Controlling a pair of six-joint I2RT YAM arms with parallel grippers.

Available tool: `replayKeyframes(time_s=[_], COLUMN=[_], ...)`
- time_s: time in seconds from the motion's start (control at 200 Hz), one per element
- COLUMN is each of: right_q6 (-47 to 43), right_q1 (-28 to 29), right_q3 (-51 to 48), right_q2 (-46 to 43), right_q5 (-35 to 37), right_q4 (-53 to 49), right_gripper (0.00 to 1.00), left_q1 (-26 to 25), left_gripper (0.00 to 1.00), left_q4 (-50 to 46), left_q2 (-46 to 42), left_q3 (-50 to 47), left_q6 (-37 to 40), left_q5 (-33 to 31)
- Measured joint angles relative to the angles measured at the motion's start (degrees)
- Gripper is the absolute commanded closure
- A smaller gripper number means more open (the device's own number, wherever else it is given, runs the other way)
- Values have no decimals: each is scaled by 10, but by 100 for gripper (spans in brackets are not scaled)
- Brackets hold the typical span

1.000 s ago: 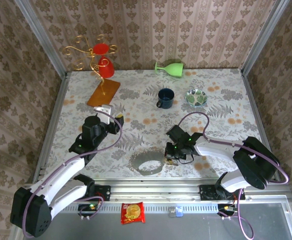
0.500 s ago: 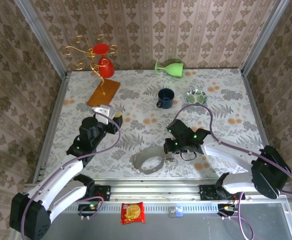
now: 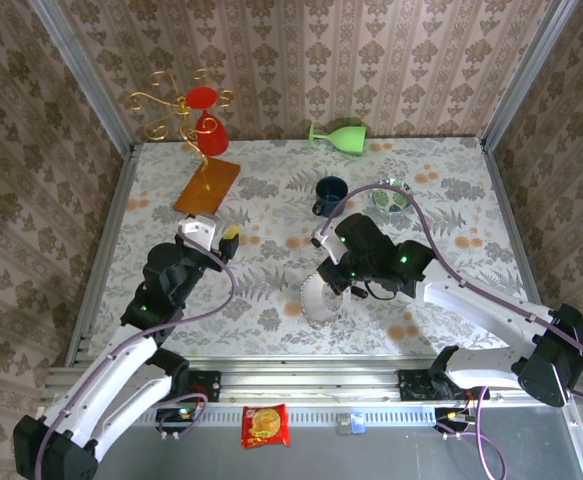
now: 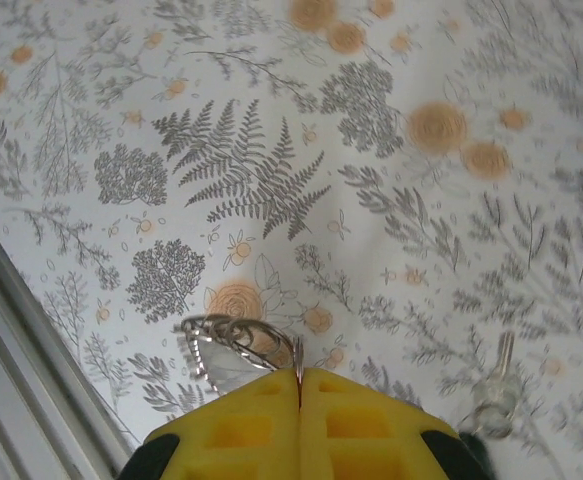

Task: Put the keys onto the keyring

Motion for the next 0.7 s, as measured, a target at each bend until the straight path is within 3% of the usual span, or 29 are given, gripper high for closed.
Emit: replayKeyframes(time_s=[0.21, 0.43, 0.7], right_q6=[-118, -197, -256], right_q1=[-7, -14, -13], right_q3=[1, 6, 6], right_q2=[18, 36, 33], right_q5=[-62, -144, -197], right_q4=[31, 50, 62], right_gripper=[100, 100, 100], left_q1=[0, -3, -51], left_gripper=[44, 62, 67], left_q4=[-66, -131, -90], left_q2=[-5, -8, 19], left_q3=[19, 45, 10], left_q6=[87, 157, 175], left_q5=[63, 163, 321])
